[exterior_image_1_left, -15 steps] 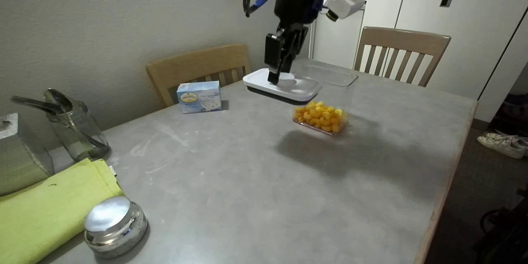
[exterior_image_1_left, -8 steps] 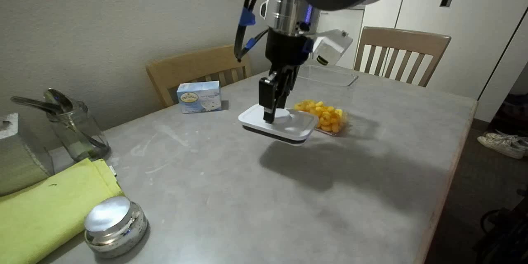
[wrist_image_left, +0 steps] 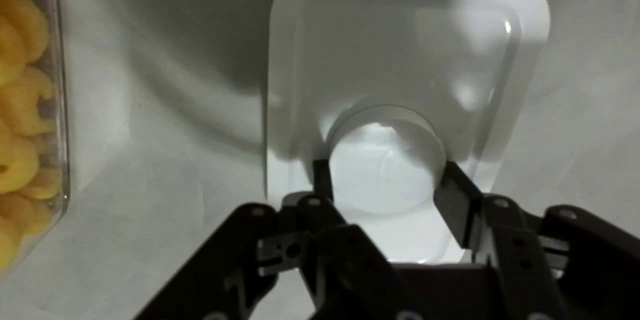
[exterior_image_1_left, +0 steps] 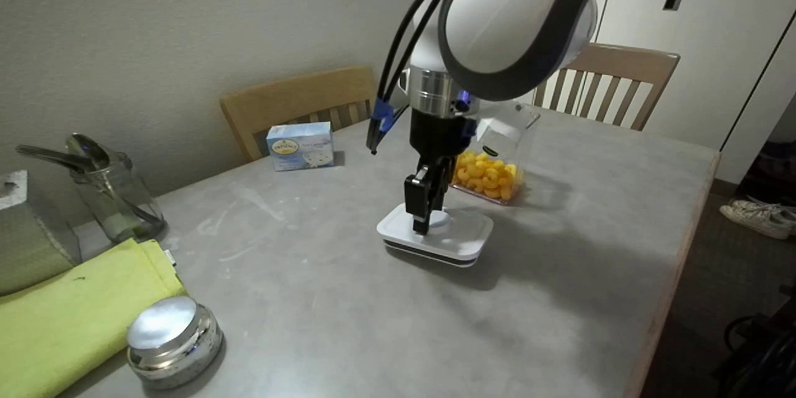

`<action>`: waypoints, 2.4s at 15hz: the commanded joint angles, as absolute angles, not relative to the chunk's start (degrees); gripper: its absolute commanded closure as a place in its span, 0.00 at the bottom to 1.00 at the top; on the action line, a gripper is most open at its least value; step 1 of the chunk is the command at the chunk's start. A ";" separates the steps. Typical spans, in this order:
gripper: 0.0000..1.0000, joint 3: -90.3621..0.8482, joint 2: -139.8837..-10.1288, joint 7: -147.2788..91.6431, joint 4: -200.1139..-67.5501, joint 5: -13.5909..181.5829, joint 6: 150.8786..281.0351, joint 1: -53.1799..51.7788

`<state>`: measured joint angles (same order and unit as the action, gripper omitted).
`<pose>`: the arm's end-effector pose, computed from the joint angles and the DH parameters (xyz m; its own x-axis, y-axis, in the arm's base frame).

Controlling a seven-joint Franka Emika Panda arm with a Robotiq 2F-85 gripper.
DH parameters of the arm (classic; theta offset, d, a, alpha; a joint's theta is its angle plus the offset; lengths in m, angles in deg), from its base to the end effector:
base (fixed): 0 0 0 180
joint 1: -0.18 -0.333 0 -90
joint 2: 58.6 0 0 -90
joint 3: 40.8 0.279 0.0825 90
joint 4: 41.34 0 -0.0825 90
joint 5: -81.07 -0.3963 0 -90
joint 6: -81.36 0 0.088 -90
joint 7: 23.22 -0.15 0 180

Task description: Push the knob on the lid then lift it and place it on the table

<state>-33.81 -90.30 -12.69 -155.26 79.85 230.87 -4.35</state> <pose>0.5946 0.1249 0.1053 0.9382 0.3361 0.0824 0.3414 -0.9379 -0.0620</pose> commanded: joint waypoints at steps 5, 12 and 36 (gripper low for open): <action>0.71 -33.62 -92.22 -12.03 -154.03 81.02 231.78 -3.56; 0.20 -33.22 -87.81 -11.46 -155.71 81.10 232.53 -2.85; 0.00 -35.18 -69.70 -3.36 -151.82 80.46 209.29 -1.13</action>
